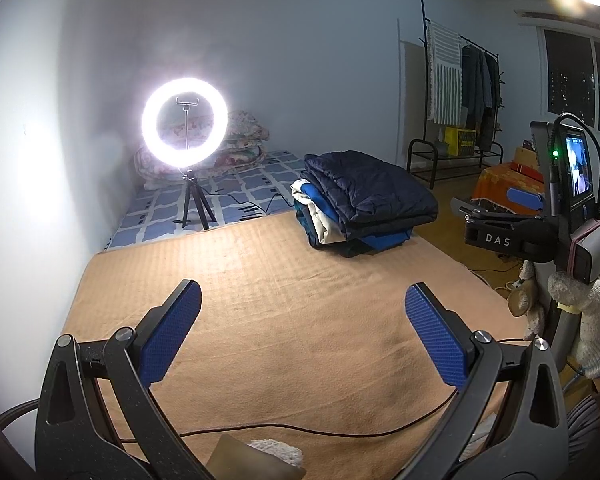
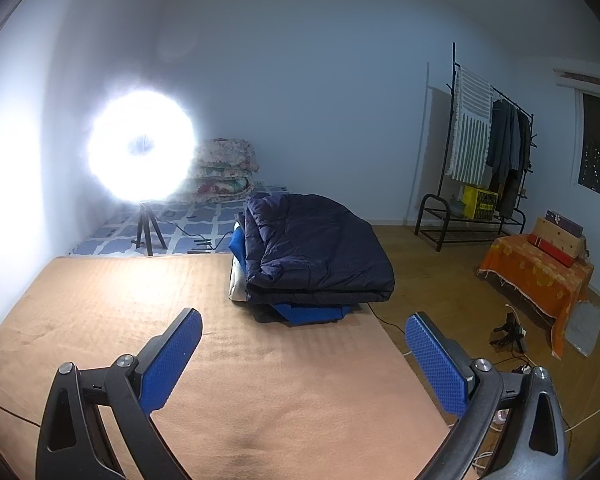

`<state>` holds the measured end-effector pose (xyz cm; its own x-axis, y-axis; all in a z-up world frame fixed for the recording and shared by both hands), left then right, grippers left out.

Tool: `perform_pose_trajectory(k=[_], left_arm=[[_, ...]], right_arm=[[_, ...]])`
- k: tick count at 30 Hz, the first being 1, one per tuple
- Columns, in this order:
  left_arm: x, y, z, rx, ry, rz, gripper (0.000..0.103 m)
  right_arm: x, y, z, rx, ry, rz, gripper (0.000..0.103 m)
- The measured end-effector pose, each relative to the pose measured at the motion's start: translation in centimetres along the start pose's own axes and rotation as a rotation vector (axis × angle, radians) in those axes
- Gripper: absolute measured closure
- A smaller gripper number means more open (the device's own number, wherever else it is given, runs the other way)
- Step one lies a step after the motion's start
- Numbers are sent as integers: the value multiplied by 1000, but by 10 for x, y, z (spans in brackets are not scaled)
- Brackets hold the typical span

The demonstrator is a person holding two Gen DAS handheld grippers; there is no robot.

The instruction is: Fold large clothes

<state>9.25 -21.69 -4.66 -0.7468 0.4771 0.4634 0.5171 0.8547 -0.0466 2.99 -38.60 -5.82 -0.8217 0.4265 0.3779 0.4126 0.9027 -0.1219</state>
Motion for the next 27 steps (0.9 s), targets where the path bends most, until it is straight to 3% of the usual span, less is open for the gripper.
perform_pose_trajectory(k=[27], left_arm=[[2,4,-1,-19,-3,-1,0]], right_arm=[[-3,-2,4,14,2,4,0]])
Point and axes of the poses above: each gripper's, at about its wrist camera, not at the fingertips, and x roughly against the way its jaws point, y to its left, z to its underside, the point moved 4 cm from there along -x, roughly the way its jaws point, and after that the axes turned 5 degrees about x, right-handed, at the moved point
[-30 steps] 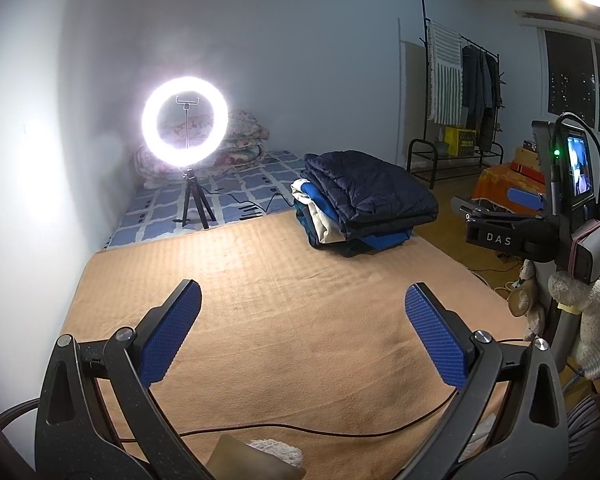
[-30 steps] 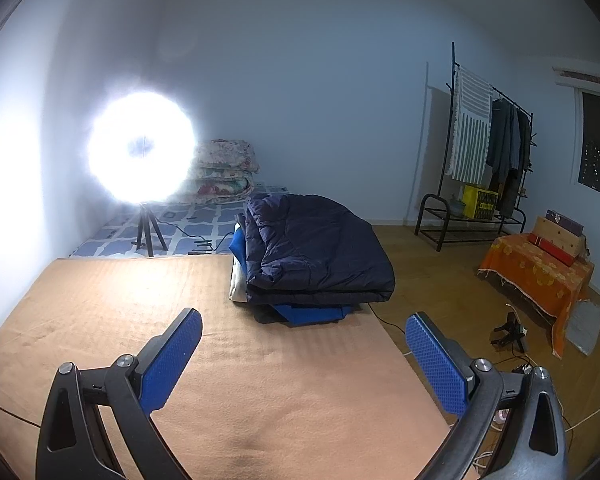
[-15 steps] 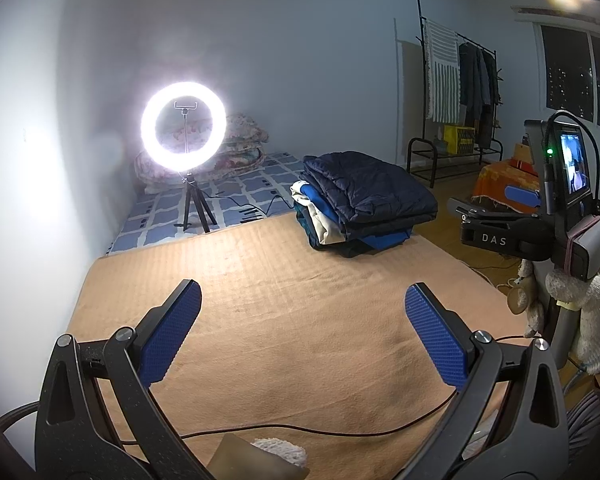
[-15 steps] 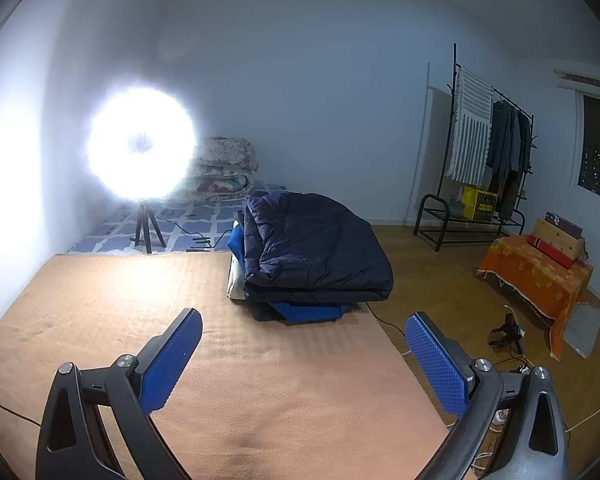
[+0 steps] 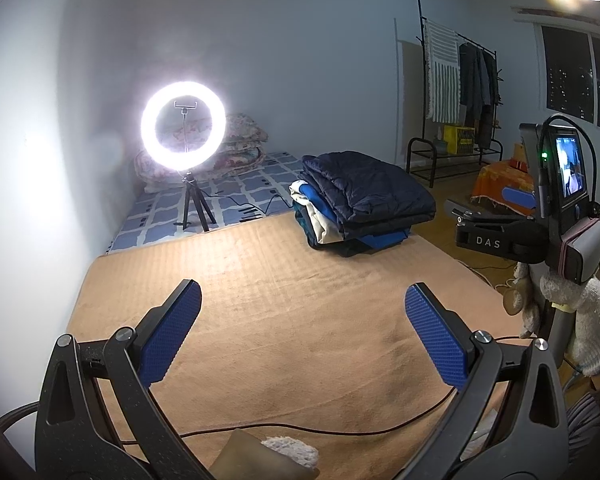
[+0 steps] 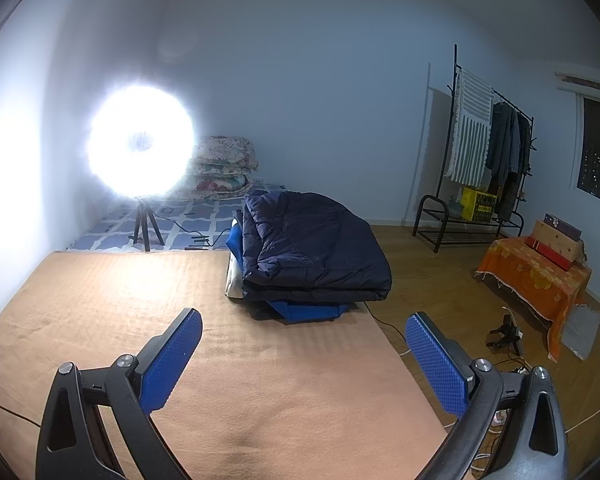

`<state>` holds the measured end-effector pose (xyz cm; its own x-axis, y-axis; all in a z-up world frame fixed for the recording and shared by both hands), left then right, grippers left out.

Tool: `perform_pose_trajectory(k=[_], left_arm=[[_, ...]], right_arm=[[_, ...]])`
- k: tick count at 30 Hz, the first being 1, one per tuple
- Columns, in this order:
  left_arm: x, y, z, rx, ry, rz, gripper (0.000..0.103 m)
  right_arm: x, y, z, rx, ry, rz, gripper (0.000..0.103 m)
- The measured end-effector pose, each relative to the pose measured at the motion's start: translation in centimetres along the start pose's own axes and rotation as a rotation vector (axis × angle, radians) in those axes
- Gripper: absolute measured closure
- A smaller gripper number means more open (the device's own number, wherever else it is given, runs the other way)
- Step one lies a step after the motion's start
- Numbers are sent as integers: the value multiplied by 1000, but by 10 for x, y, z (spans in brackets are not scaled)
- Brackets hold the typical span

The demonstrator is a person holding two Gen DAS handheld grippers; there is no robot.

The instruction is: Fold large clothes

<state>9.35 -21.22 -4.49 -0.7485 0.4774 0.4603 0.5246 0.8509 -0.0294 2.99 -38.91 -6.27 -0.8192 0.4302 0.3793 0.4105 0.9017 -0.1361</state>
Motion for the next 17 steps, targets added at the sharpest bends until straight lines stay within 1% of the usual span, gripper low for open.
perform_pose_trajectory(k=[10,17], left_arm=[[3,-3,2,-17,-12,-8,0],[11,-7,3,-64,-62,-28,0]], right_arm=[[-1,-1,1,6,3,-1,0],[-2,-1,2,16,6,-2,0]])
Point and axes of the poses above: each gripper's, at about its wrist camera, not at the fingertips, and x roughly against the way its jaws point, y to its left, z to its underside, the point moved 4 cm from there along -x, roughly the way its jaws point, and after that the axes turned 5 degrees about x, right-handed, at the moved point
